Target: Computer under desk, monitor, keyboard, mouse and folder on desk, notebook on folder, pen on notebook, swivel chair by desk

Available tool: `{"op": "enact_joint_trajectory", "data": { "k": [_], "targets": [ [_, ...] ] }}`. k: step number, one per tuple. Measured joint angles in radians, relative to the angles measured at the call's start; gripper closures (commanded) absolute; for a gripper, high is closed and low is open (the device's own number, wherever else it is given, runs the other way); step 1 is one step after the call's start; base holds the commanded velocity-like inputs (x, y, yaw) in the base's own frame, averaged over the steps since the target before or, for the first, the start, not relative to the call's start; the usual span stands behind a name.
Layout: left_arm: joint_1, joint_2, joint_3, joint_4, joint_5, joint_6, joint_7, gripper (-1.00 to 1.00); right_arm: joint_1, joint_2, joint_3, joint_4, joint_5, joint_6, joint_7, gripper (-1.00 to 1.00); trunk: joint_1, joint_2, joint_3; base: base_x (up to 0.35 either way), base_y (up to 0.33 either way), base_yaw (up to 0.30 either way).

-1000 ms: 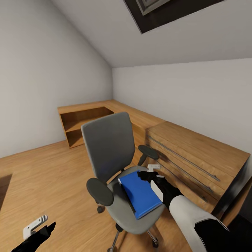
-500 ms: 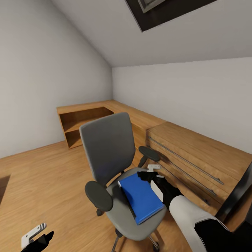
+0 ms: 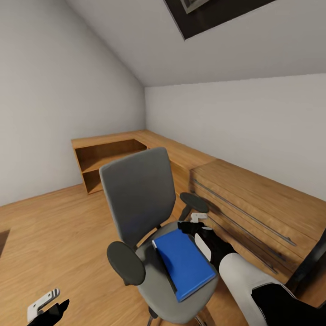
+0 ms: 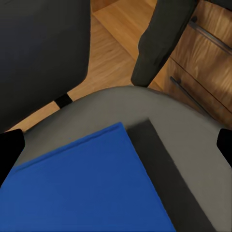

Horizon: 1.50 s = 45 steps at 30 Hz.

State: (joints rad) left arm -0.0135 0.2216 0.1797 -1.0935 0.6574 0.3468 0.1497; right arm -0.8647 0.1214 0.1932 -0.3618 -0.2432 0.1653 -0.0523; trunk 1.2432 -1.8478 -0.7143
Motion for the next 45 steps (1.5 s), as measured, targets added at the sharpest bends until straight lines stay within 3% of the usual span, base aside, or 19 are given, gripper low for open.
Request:
{"op": "enact_joint_trajectory", "data": {
  "k": [35,40,45],
  "targets": [
    [0.0,0.009,0.002,0.0,0.001,0.0,0.001,-1.0,0.0,0.004,0.001,0.0,-0.005,-0.001,0.002,-1.0,0.0,0.0,0.0,0.067,0.0,0.0],
    [0.0,0.009,0.037,0.0,0.001,0.0,0.0,-1.0,0.0,0.005,0.001,0.0,-0.005,-0.001,0.002,-1.0,0.0,0.0,-0.002,0.001,0.0,0.039],
    [0.0,0.008,0.046,0.0,0.001,0.0,-0.001,-1.0,0.0,0.005,0.001,0.0,-0.005,-0.001,0.002,-1.0,0.0,0.0,-0.009,0.0,0.0,0.093]
  ]
}}
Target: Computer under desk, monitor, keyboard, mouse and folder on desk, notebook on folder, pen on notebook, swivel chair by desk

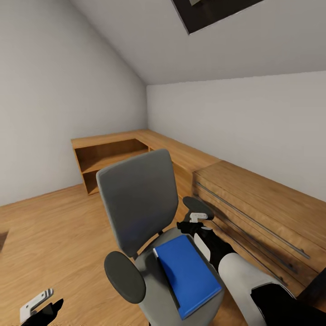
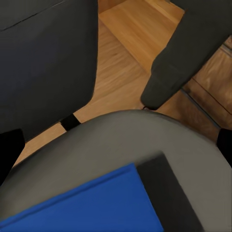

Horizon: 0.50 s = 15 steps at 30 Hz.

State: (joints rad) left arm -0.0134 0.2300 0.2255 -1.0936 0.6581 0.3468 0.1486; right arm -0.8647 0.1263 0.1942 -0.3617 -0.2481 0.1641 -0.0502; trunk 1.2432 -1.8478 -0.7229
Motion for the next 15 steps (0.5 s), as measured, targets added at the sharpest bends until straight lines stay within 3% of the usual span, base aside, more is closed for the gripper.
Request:
{"op": "enact_joint_trajectory", "data": {
  "k": [15],
  "targets": [
    [0.0,0.0,0.002,0.0,0.0,0.0,0.001,-1.0,0.0,-0.003,0.0,0.0,0.001,0.0,0.0,-1.0,0.0,0.0,-0.021,0.0,0.0,0.076]
  ]
}}
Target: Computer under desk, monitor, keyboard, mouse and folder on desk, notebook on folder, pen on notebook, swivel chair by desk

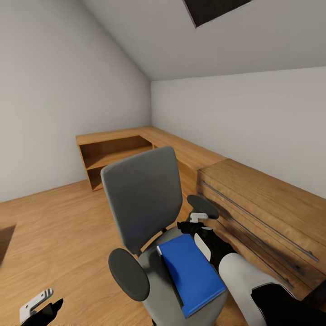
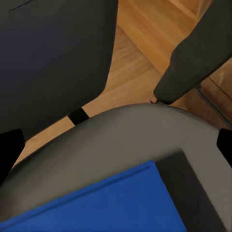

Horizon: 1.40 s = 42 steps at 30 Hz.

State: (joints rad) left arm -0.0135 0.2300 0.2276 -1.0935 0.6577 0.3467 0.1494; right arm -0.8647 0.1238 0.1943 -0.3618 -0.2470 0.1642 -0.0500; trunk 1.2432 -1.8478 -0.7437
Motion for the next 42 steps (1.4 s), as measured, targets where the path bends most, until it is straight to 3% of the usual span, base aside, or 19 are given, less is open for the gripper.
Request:
{"op": "enact_joint_trajectory", "data": {
  "k": [42],
  "targets": [
    [0.0,0.0,0.0,0.002,-0.001,0.0,0.0,-1.0,0.0,-0.002,-0.003,-0.005,0.002,0.0,0.0,-1.0,0.0,0.0,-0.065,0.0,0.0,0.001]
  ]
}}
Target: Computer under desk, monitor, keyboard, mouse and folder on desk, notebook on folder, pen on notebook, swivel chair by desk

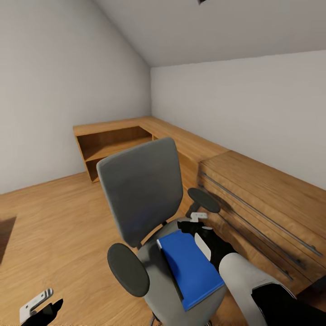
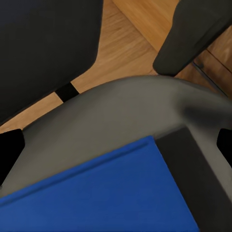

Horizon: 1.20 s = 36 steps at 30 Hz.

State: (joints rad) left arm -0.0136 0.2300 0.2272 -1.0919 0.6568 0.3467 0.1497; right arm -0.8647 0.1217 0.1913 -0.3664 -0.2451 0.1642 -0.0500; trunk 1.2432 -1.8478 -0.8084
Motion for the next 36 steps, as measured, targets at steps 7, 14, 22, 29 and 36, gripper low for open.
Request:
{"op": "enact_joint_trajectory", "data": {
  "k": [7,14,22,29,36],
  "targets": [
    [0.0,0.0,0.0,0.0,0.0,0.0,0.0,-1.0,0.0,0.0,0.0,0.0,0.0,0.0,0.0,-1.0,0.0,0.0,-0.011,0.0,0.0,0.0],
    [0.0,0.0,0.0,0.0,0.0,0.0,0.0,-1.0,0.0,-0.001,0.0,0.001,0.001,0.0,0.0,-1.0,0.0,0.0,-0.022,0.0,0.0,0.0],
    [0.0,0.0,0.001,0.001,0.0,0.0,0.0,-1.0,0.0,-0.001,0.0,0.002,0.001,0.0,0.0,-1.0,0.0,0.0,-0.034,0.0,0.0,0.0],
    [0.0,0.0,0.001,0.001,0.0,0.0,0.0,-1.0,0.0,-0.001,0.0,0.002,0.002,0.0,0.0,-1.0,0.0,0.0,-0.045,0.0,0.0,0.0],
    [0.0,0.0,0.002,0.001,0.0,0.0,0.0,-1.0,0.0,-0.001,0.0,0.002,0.001,0.0,0.0,-1.0,0.0,0.0,-0.052,0.0,0.0,0.0]
  ]
}}
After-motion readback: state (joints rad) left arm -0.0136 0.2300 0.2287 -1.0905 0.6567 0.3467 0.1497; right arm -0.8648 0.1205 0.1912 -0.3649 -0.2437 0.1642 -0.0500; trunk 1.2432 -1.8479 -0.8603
